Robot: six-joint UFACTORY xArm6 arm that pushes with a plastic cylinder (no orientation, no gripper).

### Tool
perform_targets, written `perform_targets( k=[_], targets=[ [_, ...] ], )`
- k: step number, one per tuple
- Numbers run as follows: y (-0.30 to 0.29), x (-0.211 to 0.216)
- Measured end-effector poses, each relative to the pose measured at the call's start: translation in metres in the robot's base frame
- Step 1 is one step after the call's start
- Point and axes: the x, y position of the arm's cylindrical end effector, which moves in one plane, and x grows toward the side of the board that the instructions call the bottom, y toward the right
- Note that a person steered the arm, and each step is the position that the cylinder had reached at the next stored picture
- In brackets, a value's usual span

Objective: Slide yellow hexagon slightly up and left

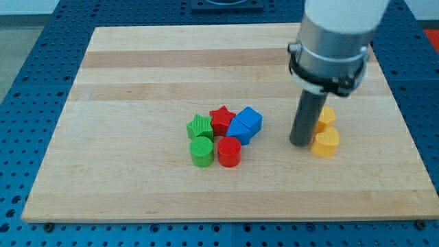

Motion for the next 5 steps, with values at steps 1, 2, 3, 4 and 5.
perform_targets(
  k=[1,2,3,4,5],
  targets=[
    [0.0,0.003],
    [0.003,0.073],
    [0.036,0.128],
    [0.071,0.054],
    [0.073,0.001]
  ],
)
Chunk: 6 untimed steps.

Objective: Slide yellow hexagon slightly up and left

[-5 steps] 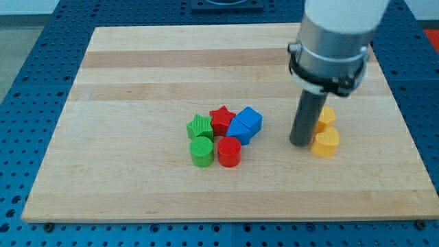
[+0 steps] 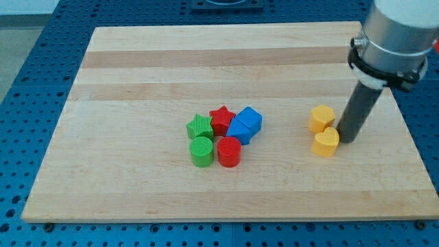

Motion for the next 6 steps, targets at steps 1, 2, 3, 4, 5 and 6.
perform_targets(
  k=[1,2,3,4,5,6],
  targets=[
    [-0.01,0.0],
    [-0.024,-0.013],
    [-0.044,-0.019],
    [-0.056,-0.04],
    [-0.071,-0.061],
    [-0.058,-0.057]
  ],
)
